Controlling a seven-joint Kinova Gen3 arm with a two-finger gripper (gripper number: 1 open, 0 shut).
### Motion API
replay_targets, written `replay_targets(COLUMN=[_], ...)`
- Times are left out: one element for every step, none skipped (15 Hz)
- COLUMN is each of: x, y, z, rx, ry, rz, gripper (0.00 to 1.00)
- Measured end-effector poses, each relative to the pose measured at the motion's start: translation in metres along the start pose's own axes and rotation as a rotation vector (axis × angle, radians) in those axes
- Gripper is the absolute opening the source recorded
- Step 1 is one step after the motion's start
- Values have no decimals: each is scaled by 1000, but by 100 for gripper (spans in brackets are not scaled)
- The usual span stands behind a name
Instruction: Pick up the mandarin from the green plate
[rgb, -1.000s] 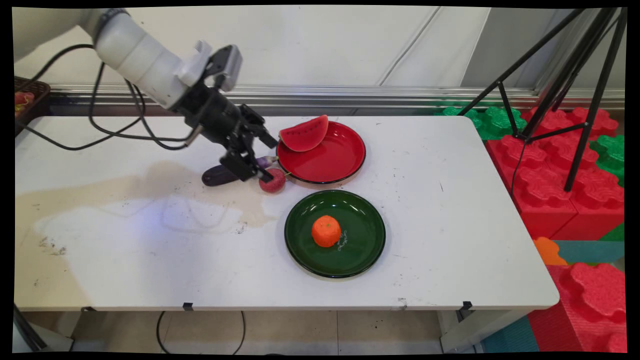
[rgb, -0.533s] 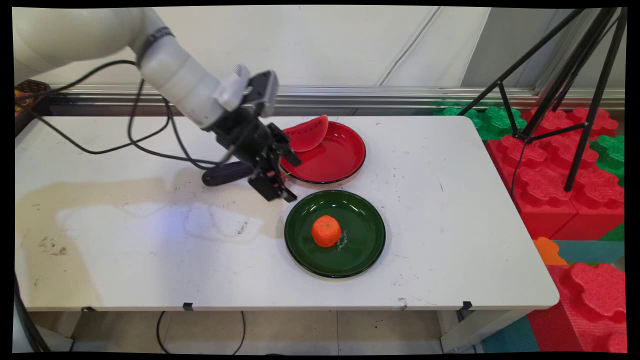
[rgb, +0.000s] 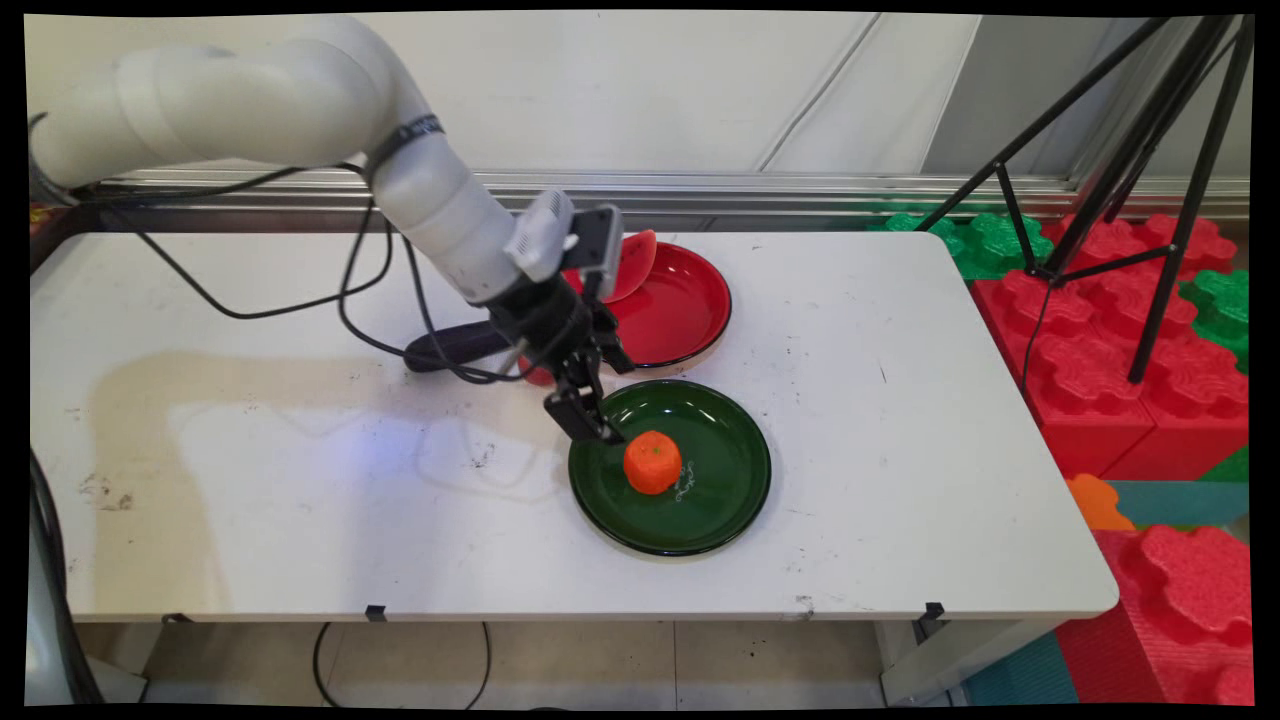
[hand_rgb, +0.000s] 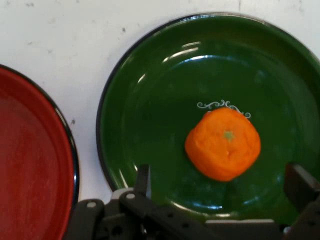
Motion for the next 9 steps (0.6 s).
replay_targets(x=[3, 6, 8, 9, 11, 12, 13, 13, 14], y=[0, 0, 0, 0, 1, 1, 2, 2, 2], z=[8, 16, 22, 26, 32, 35, 40, 44, 49], rx=[-5, -9, -13, -15, -19, -21, -24, -26, -30], ry=[-11, -22, -31, -36, -45, -51, -59, -65, -73], rz=[4, 7, 10, 12, 16, 19, 24, 26, 30], gripper=[100, 100, 100, 100, 100, 100, 100, 100, 100])
